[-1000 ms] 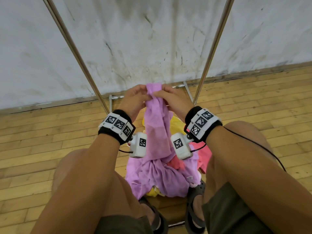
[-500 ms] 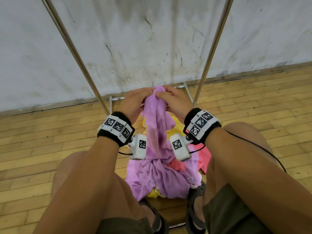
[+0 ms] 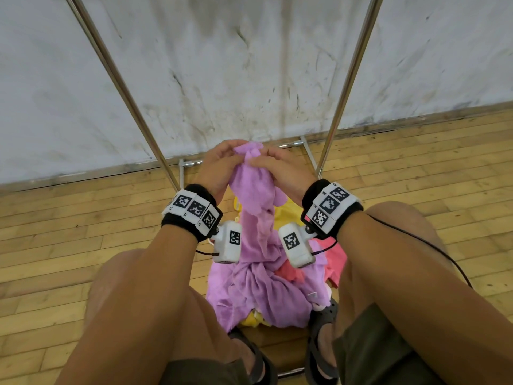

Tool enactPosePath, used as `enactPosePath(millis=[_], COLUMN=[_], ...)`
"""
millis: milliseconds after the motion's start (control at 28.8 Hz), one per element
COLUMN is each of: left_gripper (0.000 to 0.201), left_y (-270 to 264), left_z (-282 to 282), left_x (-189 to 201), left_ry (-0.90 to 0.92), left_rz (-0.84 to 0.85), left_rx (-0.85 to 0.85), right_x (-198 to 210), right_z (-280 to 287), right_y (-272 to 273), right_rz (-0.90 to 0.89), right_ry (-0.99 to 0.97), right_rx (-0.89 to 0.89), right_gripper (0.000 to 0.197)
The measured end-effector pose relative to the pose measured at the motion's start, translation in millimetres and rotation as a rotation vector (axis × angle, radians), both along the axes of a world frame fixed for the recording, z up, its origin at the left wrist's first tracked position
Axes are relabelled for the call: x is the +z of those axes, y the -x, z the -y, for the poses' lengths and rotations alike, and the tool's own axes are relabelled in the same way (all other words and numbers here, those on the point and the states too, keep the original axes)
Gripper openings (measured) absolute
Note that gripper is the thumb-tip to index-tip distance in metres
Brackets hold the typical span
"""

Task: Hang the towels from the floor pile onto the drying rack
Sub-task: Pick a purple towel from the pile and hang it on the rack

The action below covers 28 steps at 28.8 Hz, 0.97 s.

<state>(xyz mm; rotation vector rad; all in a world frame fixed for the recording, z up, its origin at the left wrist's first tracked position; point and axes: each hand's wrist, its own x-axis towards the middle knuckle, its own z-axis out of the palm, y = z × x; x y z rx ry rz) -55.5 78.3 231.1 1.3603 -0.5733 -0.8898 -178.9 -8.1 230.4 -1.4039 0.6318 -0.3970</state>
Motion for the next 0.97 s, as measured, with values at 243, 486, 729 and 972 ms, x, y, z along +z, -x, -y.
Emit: enactPosePath(millis=[243,486,729,972], left_gripper=[0.057,0.031,0.042,0.022], left_y=[0.2,-3.4,3.3,0.4], left_z=[1.0,2.4,3.8,4.0], left_x=[0.4,0.1,-0.1,-4.4], left_ry=[-0.015,-0.072,-0.237,-0.093], left_rz=[-0.037,-0.068,-0.052,-0.021], left_rx=[0.007,0.126,-0.032,0.072], right_x=[-10.5,-6.0,-0.6,2.6], right_z=[6.6,10.6,6.6,7.5], right_y=[-2.9,1.8,4.8,4.0], right_rz=[-0.034,0.067,0.107,-0.004], right_ry=[0.006,0.022,0.056,0.018], right_rx=[-0.101,-0.086,-0.025,-0.087], right_gripper=[0.038,0.026,0.028,0.007])
